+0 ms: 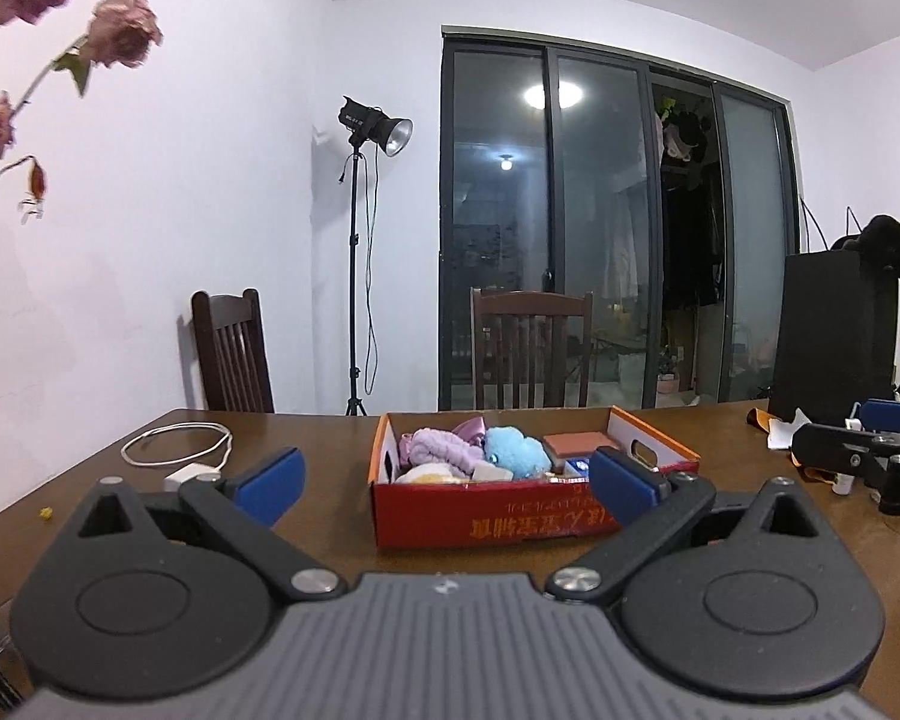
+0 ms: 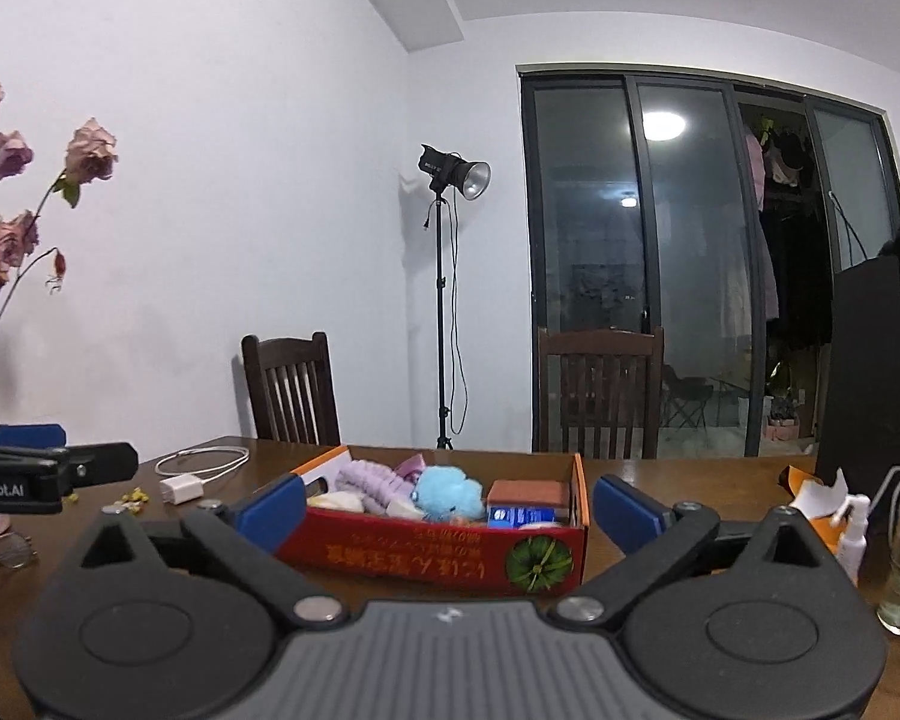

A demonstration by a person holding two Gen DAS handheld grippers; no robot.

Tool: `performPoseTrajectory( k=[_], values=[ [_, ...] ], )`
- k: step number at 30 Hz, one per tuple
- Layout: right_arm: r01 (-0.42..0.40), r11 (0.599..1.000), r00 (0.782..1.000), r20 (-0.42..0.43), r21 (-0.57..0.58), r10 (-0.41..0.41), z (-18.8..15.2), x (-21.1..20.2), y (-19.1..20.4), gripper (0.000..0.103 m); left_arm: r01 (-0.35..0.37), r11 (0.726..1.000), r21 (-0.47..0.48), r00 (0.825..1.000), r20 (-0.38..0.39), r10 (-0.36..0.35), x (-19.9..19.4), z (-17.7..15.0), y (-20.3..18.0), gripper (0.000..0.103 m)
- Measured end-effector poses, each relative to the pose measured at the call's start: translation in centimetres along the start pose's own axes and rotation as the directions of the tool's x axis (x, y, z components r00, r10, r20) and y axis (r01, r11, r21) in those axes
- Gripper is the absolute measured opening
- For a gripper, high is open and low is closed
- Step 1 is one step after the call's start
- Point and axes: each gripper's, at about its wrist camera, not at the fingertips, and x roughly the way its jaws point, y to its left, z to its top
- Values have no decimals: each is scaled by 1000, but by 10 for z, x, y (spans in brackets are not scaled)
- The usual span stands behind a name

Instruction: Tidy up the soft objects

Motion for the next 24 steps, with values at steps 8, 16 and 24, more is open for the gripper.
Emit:
performPoseTrajectory(
  k=[8,16,24],
  values=[
    [-7,1000,1000,-21,16,8,-26,-64,30,103,-7,1000,-11,1000,6,7,-67,-30,8,103],
    [-25,999,999,-30,-27,24,-68,-112,50,103,-39,999,27,999,25,38,-119,-79,4,103],
    [-87,996,987,-137,-27,82,-100,-115,66,103,-77,997,17,997,-22,77,-126,-95,12,103]
  ],
)
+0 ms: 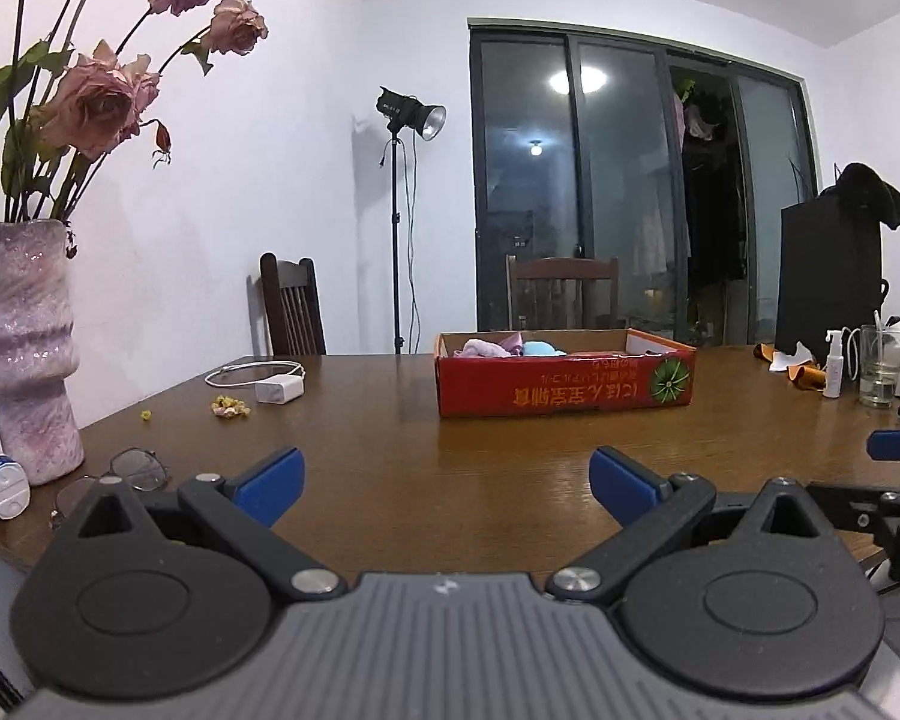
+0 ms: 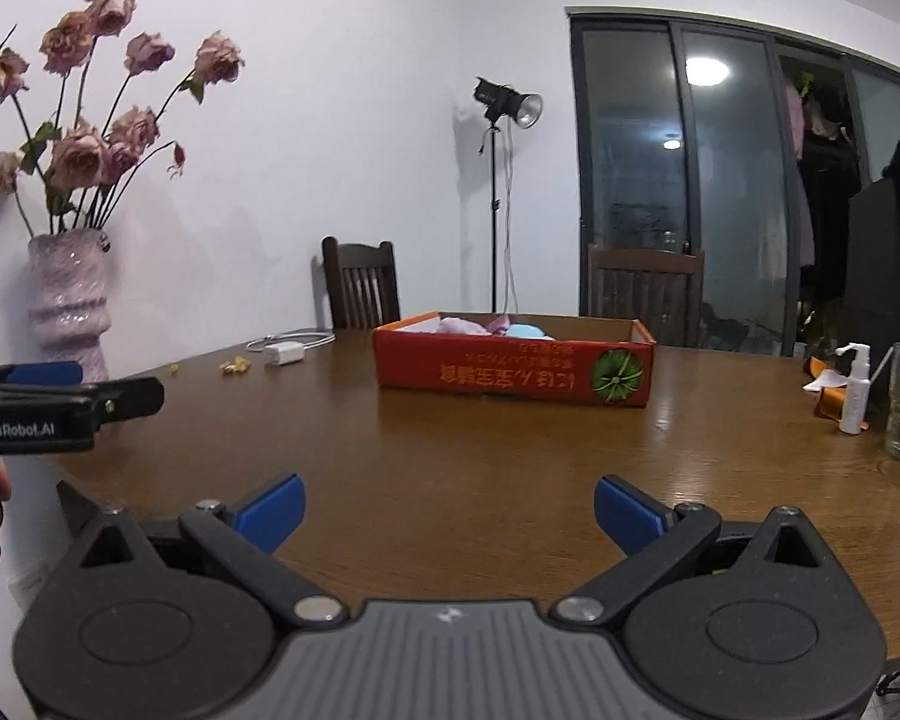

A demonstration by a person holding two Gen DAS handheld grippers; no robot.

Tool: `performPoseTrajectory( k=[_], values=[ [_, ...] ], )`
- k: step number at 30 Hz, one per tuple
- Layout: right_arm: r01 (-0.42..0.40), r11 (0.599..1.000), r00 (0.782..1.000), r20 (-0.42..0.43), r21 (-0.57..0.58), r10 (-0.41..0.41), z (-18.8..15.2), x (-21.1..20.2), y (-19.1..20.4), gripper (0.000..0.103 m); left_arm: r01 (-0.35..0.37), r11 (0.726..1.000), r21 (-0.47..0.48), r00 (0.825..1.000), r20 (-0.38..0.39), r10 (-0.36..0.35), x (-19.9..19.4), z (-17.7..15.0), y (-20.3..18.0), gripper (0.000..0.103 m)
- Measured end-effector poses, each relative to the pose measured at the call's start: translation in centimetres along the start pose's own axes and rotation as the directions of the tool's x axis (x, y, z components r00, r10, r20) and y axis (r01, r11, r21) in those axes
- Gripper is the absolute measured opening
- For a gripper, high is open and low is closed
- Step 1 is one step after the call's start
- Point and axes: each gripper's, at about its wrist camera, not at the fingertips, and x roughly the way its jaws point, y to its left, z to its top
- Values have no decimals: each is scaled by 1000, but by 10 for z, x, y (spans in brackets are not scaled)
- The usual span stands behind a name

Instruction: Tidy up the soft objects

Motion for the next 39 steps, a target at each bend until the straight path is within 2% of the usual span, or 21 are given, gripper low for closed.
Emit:
performPoseTrajectory(
  k=[11,39],
  values=[
    [46,999,998,52,22,-47,5,-4,-4,103,25,1000,9,1000,-4,-25,-1,1,-4,103],
    [56,998,996,61,41,-58,4,-7,-9,103,53,998,29,999,-1,-53,-1,3,-5,103]
  ],
)
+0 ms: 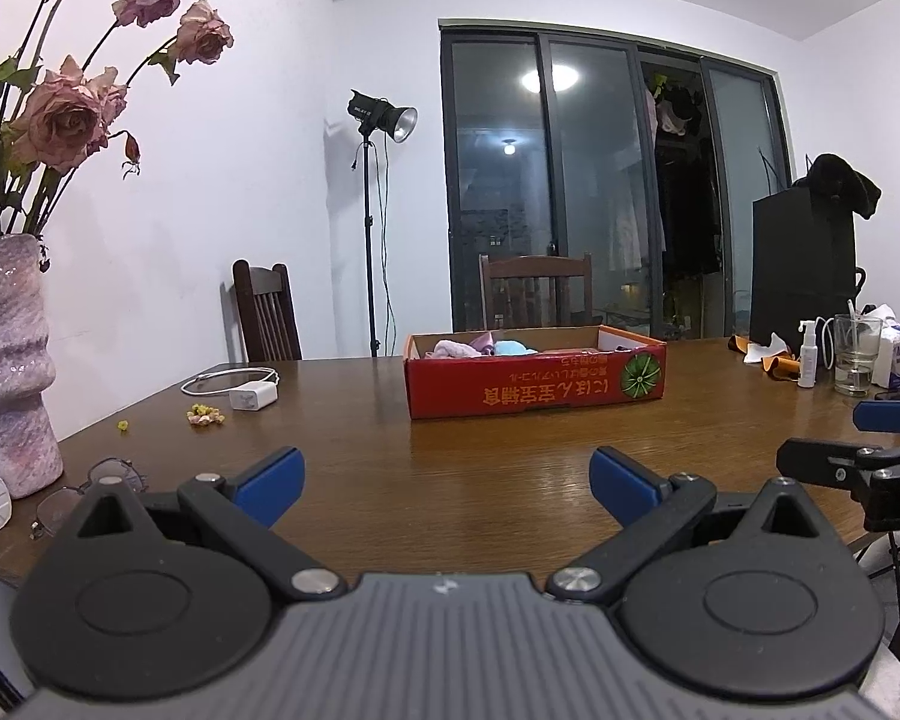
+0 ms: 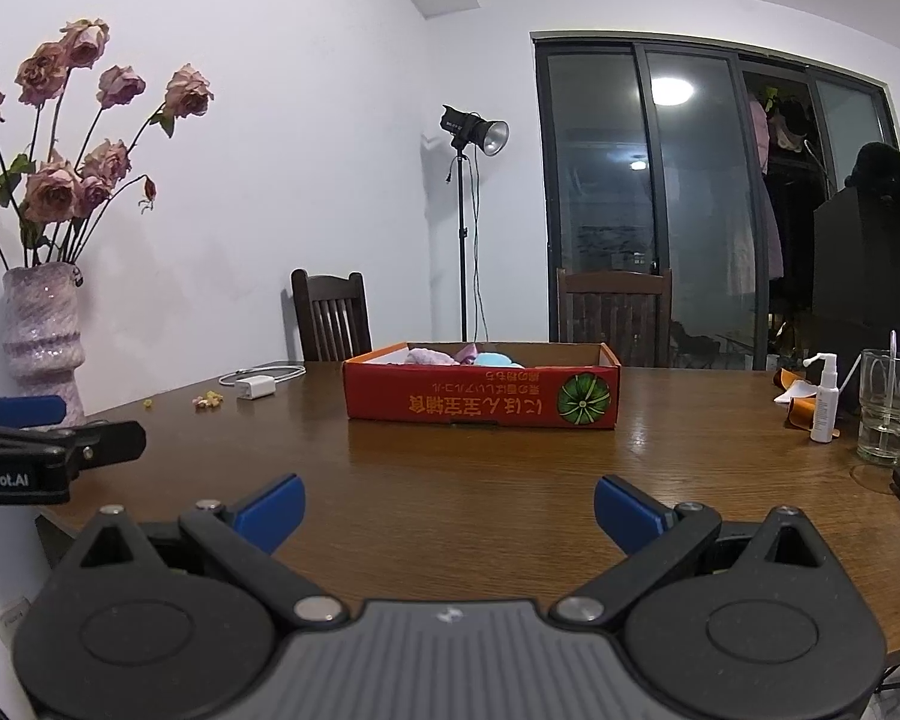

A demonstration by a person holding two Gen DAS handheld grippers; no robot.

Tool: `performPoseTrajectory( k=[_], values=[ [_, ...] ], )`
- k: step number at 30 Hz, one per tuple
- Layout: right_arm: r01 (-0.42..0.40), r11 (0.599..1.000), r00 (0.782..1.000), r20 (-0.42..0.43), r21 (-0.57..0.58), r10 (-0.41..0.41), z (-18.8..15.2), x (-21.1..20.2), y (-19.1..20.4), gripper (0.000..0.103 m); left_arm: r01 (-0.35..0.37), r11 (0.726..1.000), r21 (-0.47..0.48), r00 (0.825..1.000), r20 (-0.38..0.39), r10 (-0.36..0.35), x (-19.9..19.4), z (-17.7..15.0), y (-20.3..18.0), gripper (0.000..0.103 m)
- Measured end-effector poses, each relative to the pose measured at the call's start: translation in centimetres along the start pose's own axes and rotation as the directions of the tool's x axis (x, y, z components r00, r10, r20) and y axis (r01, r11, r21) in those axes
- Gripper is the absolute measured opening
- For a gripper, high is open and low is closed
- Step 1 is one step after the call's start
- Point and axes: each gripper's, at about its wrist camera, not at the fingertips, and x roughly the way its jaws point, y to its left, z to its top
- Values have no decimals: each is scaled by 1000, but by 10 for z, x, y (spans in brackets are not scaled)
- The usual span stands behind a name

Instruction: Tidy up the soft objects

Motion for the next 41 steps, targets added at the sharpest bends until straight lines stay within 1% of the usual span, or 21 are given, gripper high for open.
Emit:
performPoseTrajectory(
  k=[14,19,23,27,33,39,41],
  values=[
    [6,1000,1000,-5,7,-6,-1,1,-1,103,7,1000,-17,1000,-15,-8,2,1,3,103],
    [10,1000,1000,2,12,-10,0,-1,-1,103,10,1000,-15,1000,-4,-10,1,4,3,103],
    [11,1000,1000,7,15,-11,-1,-2,-2,103,21,1000,-17,1000,-17,-21,1,3,0,103],
    [14,1000,1000,12,18,-14,-1,-3,-2,103,32,999,-14,999,-5,-32,-1,2,-2,103],
    [13,1000,1000,13,18,-14,-1,-3,-2,103,25,1000,-7,999,20,-25,-4,2,-4,103],
    [14,1000,999,36,16,-15,1,-7,-2,103,42,999,-6,998,38,-41,-8,4,-4,103],
    [14,1000,999,40,16,-14,2,-8,-2,103,34,999,-11,999,42,-34,-8,5,-4,103]
  ],
)
